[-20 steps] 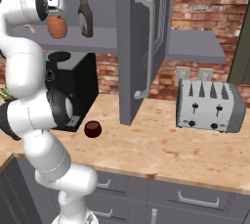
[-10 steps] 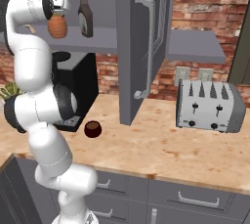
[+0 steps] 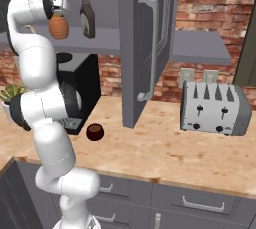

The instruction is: Pick the syrup bottle and honey bottle from the cabinet and place them next to the mug.

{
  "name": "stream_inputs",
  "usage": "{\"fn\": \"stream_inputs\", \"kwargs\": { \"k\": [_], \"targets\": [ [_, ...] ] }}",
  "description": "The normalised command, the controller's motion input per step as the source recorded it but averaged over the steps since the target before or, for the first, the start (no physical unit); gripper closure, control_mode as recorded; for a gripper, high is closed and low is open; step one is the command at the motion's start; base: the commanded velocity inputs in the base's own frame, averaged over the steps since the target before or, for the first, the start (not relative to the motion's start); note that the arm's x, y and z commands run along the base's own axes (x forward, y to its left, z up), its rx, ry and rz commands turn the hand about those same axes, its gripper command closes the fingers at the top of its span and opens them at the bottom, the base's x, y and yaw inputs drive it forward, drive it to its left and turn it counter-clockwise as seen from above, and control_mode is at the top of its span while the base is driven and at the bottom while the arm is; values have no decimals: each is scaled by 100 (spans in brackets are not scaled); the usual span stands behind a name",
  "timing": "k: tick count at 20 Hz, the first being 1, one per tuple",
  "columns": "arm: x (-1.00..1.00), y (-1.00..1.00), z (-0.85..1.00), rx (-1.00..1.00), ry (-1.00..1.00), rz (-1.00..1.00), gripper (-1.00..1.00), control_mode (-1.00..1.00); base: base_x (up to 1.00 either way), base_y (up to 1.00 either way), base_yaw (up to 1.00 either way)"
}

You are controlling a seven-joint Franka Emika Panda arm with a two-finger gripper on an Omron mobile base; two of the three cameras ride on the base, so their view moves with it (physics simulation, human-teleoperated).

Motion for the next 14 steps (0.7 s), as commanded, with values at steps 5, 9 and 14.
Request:
{"fn": "stream_inputs", "kwargs": {
  "k": [5,9,14],
  "targets": [
    [30,7,0,0,0,-2,-100,-100,0,0,0],
    [26,0,0,0,0,-4,-100,-100,0,0,0],
    [18,0,0,0,0,-3,-100,-100,0,0,0]
  ]
}}
